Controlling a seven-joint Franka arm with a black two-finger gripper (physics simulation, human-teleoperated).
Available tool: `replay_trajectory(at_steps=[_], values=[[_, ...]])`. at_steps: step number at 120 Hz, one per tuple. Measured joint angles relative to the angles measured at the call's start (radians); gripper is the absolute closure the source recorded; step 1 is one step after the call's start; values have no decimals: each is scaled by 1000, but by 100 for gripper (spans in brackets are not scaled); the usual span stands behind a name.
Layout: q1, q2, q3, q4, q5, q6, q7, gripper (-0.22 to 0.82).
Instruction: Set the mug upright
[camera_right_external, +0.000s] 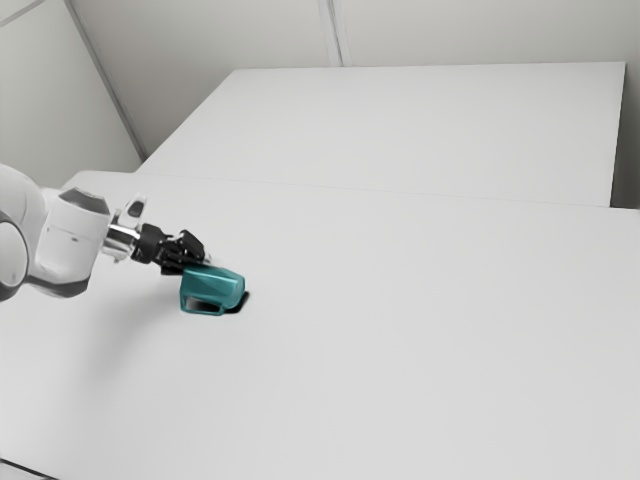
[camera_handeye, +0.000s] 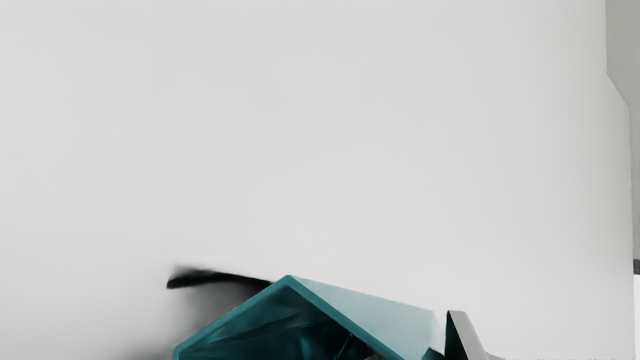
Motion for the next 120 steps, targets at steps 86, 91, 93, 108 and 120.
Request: replay_trajectory(at_steps=[86, 91, 93, 108, 120], values=[[-49, -49, -130, 251, 840, -4, -145, 77], [-52, -38, -135, 256, 933, 4, -165, 77], [-53, -33, -136, 256, 963, 10, -173, 77], [-54, -8, -138, 232, 1102, 67, -230, 77], [-53, 7, -139, 210, 1145, 116, -273, 77]])
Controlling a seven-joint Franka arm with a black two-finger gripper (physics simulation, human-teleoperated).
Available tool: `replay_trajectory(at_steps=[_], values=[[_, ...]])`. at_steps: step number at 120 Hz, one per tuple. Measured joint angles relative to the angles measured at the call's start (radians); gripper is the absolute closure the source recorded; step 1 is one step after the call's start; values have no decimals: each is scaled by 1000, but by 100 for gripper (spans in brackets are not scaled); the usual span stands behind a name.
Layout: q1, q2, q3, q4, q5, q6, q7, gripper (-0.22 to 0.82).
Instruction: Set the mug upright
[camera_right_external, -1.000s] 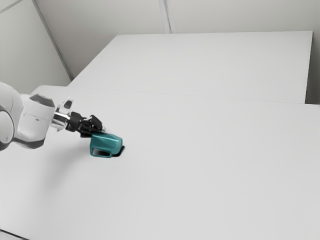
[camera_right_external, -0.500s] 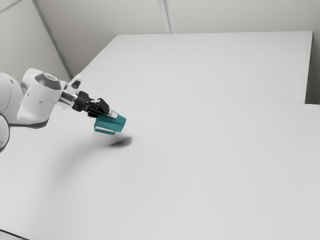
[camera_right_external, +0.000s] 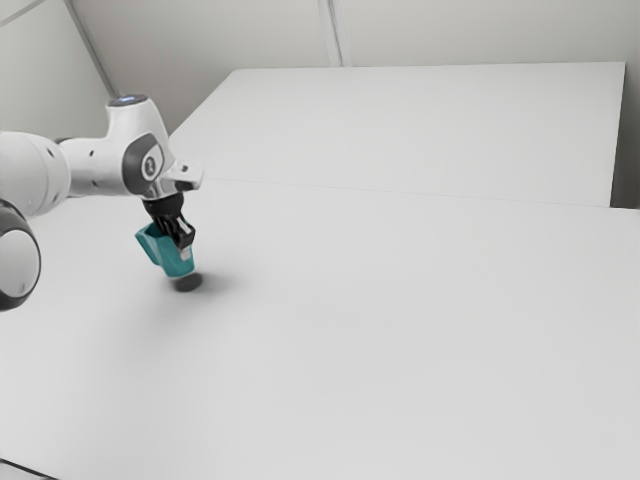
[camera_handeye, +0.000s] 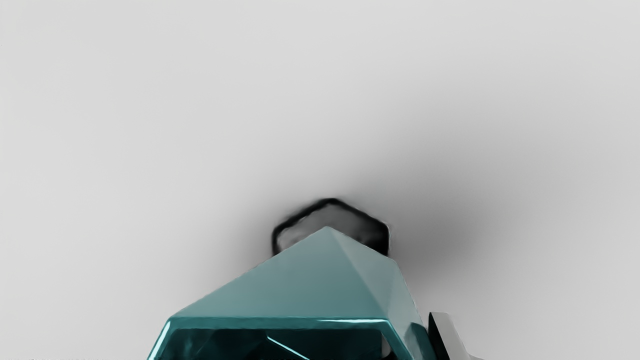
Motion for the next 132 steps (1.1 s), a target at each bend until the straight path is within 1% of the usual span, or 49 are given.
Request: replay_trajectory(at_steps=[21, 41, 45, 64, 71, 79, 90, 103, 113, 132], values=[[3, 4, 2, -52, 16, 95, -72, 77], [9, 6, 9, -94, 16, 148, -129, 76], [9, 7, 10, -100, 14, 154, -138, 72], [6, 7, 10, -106, 6, 167, -173, 38], [6, 6, 10, -104, 5, 168, -184, 29], [5, 4, 10, -99, 4, 168, -195, 21], [3, 1, 11, -93, 5, 168, -209, 14], [-4, -15, 12, -63, 11, 149, -222, 8], [-17, -44, 10, 12, 28, 77, -236, 6], [-29, -72, -3, 192, 56, -102, -259, 3]])
